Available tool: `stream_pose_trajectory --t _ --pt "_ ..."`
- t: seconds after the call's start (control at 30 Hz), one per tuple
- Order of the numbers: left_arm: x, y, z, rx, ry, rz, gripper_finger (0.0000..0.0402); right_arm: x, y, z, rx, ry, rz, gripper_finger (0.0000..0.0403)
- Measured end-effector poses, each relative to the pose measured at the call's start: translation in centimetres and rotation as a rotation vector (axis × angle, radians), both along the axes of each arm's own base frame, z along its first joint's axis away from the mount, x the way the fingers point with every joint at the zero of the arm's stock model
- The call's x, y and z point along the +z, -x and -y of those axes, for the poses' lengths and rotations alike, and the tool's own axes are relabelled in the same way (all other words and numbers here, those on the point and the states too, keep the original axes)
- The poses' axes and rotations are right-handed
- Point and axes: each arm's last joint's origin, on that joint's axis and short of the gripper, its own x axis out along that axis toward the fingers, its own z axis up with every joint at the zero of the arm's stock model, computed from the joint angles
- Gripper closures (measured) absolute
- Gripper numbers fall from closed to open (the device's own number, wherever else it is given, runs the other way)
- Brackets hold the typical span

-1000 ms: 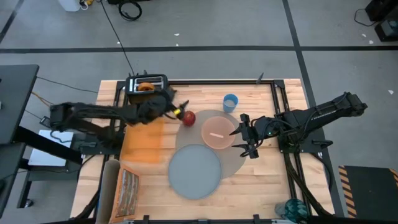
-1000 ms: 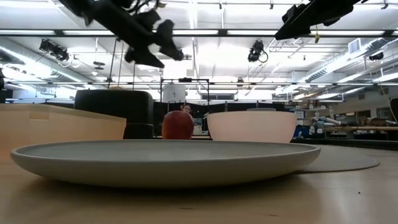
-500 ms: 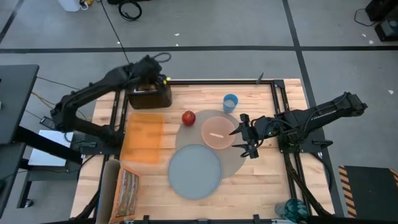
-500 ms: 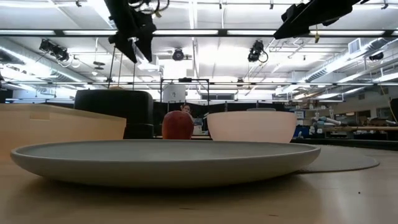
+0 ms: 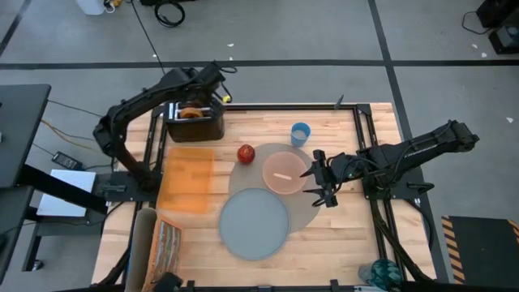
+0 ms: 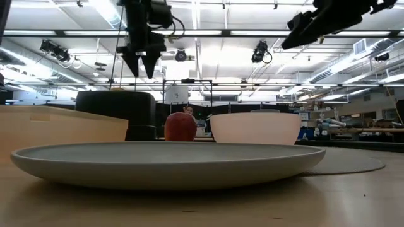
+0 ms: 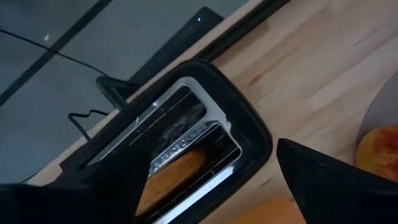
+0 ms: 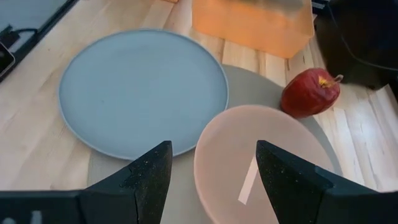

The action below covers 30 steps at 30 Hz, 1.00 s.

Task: Arrange a breakfast setting
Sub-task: Put the toasted bread from the toaster on the blue plate

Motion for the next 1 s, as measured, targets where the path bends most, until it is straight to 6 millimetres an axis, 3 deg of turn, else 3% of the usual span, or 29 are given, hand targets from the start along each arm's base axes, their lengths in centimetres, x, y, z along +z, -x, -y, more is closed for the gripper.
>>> stream_pose_trajectory --t 0.2,0.47,0.73,1.0 --pt "-2.1 -0.4 -1.2 0.019 0.058 -0.086 0.0061 -0.3 0.1 0.0 0.003 0.0 -0.008 0.0162" --pt "-2.5 1.8 -3.4 0.132 0.126 -0.07 0.0061 -0.3 0.1 0.0 0.005 -0.021 -0.01 0.0162" --pt "-3.1 3.0 -3.6 0.034 0.248 -0.168 0.0061 -0.3 0.1 -0.1 -0.018 -0.057 -0.013 0.0164" --pt "-3.2 2.9 -3.6 -0.106 0.274 -0.196 0.007 -0.3 0.1 -0.2 0.0 -0.086 -0.02 0.0164"
